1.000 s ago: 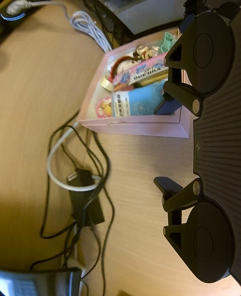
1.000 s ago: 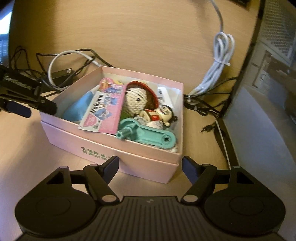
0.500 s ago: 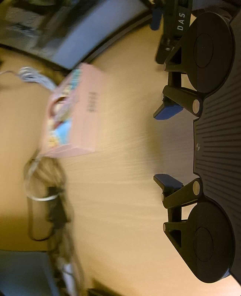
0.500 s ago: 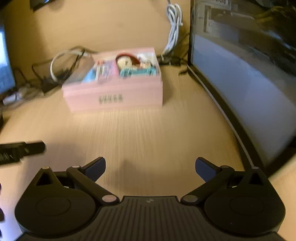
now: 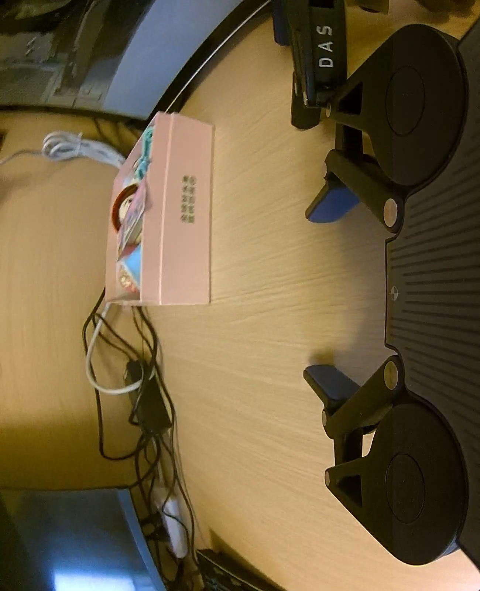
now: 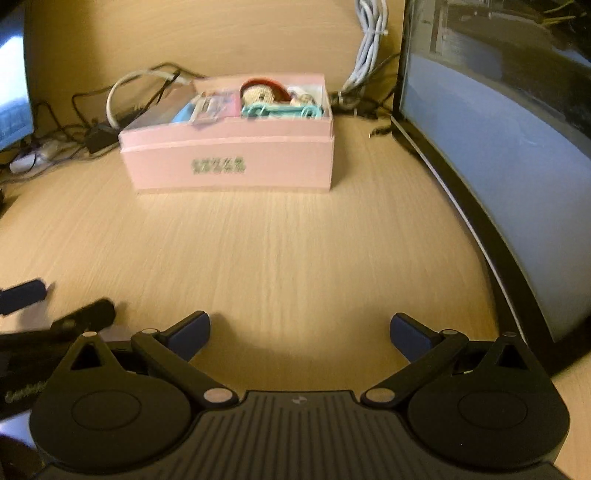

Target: Organize objects

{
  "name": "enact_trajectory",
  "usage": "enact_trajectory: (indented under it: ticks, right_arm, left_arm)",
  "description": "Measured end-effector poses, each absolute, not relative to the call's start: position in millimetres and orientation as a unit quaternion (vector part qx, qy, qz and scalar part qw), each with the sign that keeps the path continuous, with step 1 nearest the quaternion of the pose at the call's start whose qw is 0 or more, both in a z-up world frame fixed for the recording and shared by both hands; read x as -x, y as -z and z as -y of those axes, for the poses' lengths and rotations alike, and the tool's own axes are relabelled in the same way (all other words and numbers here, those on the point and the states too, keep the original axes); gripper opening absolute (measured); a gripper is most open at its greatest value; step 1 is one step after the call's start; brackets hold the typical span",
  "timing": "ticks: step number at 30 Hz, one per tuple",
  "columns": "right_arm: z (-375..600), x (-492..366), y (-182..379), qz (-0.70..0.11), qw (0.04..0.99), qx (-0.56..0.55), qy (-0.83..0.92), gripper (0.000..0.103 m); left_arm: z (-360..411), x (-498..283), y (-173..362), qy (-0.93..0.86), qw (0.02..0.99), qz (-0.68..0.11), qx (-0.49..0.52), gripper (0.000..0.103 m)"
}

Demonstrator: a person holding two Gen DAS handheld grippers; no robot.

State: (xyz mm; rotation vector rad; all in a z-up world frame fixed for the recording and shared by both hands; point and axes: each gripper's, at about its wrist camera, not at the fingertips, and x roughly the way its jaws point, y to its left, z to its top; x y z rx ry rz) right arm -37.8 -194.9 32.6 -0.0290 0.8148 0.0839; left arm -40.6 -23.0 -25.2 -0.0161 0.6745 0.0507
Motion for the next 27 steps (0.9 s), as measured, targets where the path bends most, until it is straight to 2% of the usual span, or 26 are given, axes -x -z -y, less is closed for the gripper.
enact_trajectory:
  ticks: [8, 14, 27]
  right_arm:
    - [200, 27, -23, -0.341, 0.937, 0.022, -0.072, 0.103]
    - [200, 18, -24, -0.341, 0.937, 0.020, -0.068, 0.103]
    - [200, 16, -24, -0.341, 0.937, 0.018, -0.067, 0.103]
  left_arm:
    - [26, 25, 27, -0.056, 0.943, -0.329, 0.007, 0.093]
    - [24, 12, 29, -0.050, 0.941, -0.334, 0.010, 0.099]
    - [23, 10, 29, -0.050, 0.941, -0.335, 0.010, 0.099]
